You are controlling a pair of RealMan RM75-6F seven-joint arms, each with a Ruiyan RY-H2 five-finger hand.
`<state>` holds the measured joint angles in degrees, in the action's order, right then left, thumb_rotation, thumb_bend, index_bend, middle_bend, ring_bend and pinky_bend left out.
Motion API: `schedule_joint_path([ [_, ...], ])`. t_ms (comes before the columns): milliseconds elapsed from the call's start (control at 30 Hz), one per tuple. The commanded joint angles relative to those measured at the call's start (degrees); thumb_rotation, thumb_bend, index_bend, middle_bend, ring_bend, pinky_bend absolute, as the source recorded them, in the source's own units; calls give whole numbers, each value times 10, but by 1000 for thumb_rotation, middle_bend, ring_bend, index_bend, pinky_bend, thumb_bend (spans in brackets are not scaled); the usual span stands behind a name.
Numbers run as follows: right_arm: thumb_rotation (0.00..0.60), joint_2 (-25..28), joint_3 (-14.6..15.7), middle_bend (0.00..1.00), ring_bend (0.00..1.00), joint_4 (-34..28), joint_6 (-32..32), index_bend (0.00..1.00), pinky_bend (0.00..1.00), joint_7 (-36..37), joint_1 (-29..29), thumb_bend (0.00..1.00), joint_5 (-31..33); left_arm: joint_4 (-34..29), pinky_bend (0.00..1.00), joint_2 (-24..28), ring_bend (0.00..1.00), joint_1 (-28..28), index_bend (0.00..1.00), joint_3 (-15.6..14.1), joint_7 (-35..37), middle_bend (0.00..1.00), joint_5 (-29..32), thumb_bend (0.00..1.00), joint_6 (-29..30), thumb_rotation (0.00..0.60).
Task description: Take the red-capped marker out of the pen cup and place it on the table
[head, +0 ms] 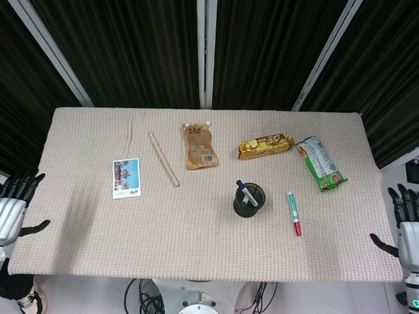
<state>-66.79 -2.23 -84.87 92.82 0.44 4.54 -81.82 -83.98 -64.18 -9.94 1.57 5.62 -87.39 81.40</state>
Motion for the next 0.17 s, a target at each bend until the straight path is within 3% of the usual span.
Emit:
schedule_joint_path([
  [33,600,1,-10,0,0,17,-14,0,0,12,-18,9,35,-4,0,3,0,2,8,1,-4,0,-1,123,4,600],
  [167,600,-2,-9,0,0,14,-45,0,0,15,-12,16,39,-1,0,1,0,7,8,4,-12,0,-2,122,19,600],
])
